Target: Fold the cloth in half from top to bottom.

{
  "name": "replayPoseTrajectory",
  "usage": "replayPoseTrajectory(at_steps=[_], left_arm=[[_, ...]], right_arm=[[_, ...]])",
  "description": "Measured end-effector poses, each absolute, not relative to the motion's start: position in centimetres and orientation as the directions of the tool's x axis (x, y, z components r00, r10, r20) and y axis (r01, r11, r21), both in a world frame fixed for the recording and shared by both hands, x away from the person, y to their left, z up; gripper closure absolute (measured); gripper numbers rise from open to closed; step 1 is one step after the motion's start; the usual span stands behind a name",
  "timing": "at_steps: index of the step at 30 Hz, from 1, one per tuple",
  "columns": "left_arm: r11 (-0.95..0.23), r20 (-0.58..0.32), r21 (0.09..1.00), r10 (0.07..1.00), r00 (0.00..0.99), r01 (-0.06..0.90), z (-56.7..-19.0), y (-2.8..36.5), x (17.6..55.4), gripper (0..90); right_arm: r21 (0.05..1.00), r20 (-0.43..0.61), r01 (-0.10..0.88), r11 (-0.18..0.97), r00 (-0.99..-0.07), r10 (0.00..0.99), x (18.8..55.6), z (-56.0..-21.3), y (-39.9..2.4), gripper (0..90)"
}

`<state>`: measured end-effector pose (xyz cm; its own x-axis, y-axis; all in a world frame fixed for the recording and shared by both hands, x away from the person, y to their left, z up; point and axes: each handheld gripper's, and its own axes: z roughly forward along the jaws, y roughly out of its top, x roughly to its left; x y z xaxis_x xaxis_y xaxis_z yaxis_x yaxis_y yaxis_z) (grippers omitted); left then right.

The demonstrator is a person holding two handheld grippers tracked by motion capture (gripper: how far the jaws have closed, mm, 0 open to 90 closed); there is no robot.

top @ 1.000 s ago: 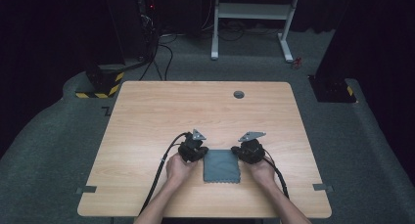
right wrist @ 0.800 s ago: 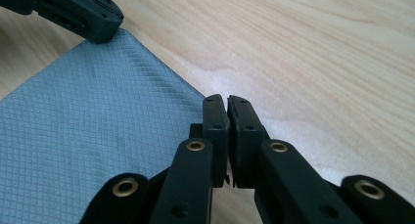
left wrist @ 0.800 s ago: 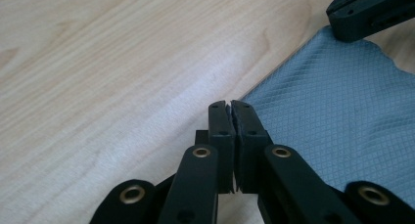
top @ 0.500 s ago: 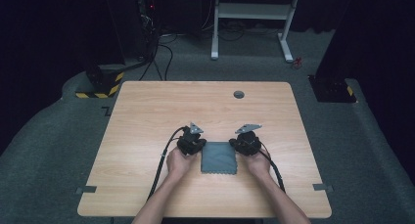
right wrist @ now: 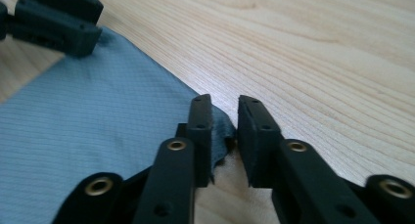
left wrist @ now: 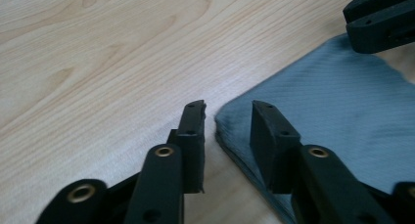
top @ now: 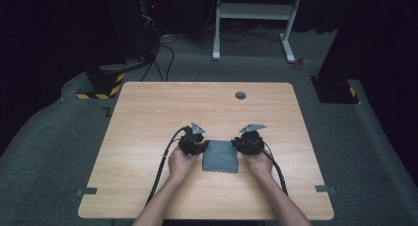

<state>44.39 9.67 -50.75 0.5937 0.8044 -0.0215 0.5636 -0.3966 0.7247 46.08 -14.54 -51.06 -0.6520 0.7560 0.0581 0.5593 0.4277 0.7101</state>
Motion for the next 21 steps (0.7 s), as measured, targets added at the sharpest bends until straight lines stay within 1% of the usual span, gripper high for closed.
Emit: replayPoseTrajectory(at_steps=[2, 4, 8, 10, 12, 15, 17, 21], left_arm=[[-0.395, -0.020, 0.735, 0.800, 0.600, 0.551, -50.5, 9.8, 43.8, 63.6], [-0.388, -0.036, 0.742, 0.791, 0.611, 0.546, -50.3, 9.9, 43.0, 62.2], [-0.415, -0.034, 0.752, 0.752, 0.658, 0.513, -50.1, 9.6, 41.3, 60.8], [-0.435, -0.029, 0.746, 0.736, 0.676, 0.505, -50.4, 9.6, 40.9, 60.5], [-0.443, -0.036, 0.730, 0.736, 0.676, 0.521, -50.9, 9.7, 40.8, 60.2], [-0.444, -0.044, 0.717, 0.740, 0.671, 0.537, -51.7, 10.2, 40.7, 60.0], [-0.427, -0.060, 0.724, 0.744, 0.665, 0.542, -51.8, 10.6, 40.5, 59.7], [-0.438, -0.055, 0.712, 0.744, 0.666, 0.548, -51.7, 11.0, 40.1, 58.7]], right_arm=[[0.732, 0.056, 0.537, 0.420, -0.661, 0.749, 45.2, -50.8, -14.6, 73.6], [0.743, 0.042, 0.509, 0.435, -0.684, 0.728, 44.2, -50.6, -14.4, 74.0], [0.743, 0.041, 0.475, 0.471, -0.735, 0.677, 42.4, -50.9, -13.8, 75.6], [0.733, 0.042, 0.476, 0.486, -0.745, 0.665, 41.9, -51.2, -13.6, 75.5], [0.721, 0.035, 0.479, 0.500, -0.746, 0.665, 41.7, -51.7, -13.7, 75.2], [0.725, 0.065, 0.499, 0.475, -0.737, 0.673, 41.6, -51.9, -14.3, 74.1], [0.729, 0.058, 0.490, 0.477, -0.739, 0.671, 41.4, -51.9, -14.8, 71.7], [0.720, 0.034, 0.488, 0.494, -0.735, 0.677, 41.0, -51.9, -15.4, 67.6]])
